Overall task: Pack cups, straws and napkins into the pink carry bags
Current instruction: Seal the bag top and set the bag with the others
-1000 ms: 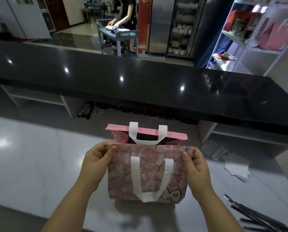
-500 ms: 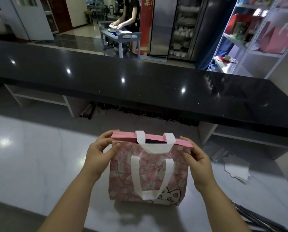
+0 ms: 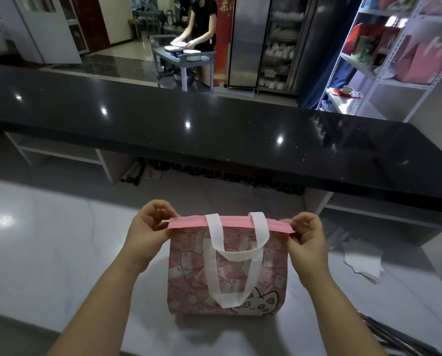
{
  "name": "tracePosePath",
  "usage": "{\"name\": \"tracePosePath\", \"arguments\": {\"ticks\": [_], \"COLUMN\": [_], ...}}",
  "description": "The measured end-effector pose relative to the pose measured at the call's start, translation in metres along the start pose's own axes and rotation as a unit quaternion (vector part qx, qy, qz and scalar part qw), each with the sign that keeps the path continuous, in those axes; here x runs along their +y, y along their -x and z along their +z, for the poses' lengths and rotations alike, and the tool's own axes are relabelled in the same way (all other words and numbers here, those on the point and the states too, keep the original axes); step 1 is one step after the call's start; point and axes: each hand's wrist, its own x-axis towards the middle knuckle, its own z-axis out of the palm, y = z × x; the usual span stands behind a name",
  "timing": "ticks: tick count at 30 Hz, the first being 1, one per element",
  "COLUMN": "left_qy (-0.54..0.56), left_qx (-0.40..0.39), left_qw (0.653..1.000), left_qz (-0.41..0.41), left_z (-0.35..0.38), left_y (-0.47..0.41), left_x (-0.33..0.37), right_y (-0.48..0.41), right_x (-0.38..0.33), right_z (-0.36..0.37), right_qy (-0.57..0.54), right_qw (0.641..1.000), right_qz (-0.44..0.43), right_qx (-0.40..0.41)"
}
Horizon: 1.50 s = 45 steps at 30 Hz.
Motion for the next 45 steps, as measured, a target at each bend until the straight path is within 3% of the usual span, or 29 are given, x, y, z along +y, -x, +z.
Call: {"name": "tracePosePath", "arguments": {"ticks": [4,7,13,16,18,22,26,31,33,36,38,42,45], "left_qy": [-0.122,-0.23,-0.383,-0.405,-0.421,-0.473,-0.489,-0.436,-0.466,-0.512,-0.522,-0.546,-0.535], "left_qx": [-0.034,-0.028,-0.017,-0.002,-0.014,-0.002,0.028,0.018,-0.002,-0.041,-0.063,-0.062,-0.033], "left_qw": [0.989,0.965,0.899,0.881,0.877,0.844,0.836,0.87,0.851,0.812,0.806,0.801,0.81], "left_qz": [0.073,0.123,0.212,0.246,0.231,0.252,0.248,0.229,0.243,0.279,0.273,0.238,0.238], "left_z": [-0.007,-0.014,-0.016,0.0,0.004,0.004,0.011,0.027,0.046,0.071,0.076,0.075,0.077], "left_y": [-0.001,0.002,0.016,0.016,0.013,0.01,0.013,0.014,0.017,0.02,0.022,0.025,0.027], "left_x": [0.005,0.012,0.025,0.022,0.02,0.02,0.022,0.034,0.038,0.04,0.039,0.026,0.024], "right_y": [-0.002,-0.004,0.0,-0.001,-0.005,-0.009,-0.007,-0.004,-0.003,-0.002,-0.001,0.007,0.01], "right_x": [-0.003,-0.003,-0.017,-0.025,-0.029,-0.034,-0.035,-0.05,-0.057,-0.061,-0.055,-0.049,-0.049], "right_z": [-0.006,-0.015,-0.02,-0.013,-0.011,-0.006,-0.003,0.012,0.029,0.049,0.052,0.043,0.046], "right_qy": [0.227,0.28,0.309,0.295,0.339,0.416,0.432,0.392,0.389,0.465,0.511,0.466,0.457], "right_qw": [0.957,0.929,0.925,0.944,0.929,0.891,0.879,0.881,0.868,0.821,0.793,0.833,0.83], "right_qz": [-0.179,-0.235,-0.208,-0.127,-0.114,-0.165,-0.194,-0.249,-0.272,-0.243,-0.228,-0.228,-0.277], "right_qx": [-0.033,-0.051,-0.072,-0.08,-0.094,-0.08,-0.055,-0.088,-0.143,-0.225,-0.241,-0.193,-0.161]}}
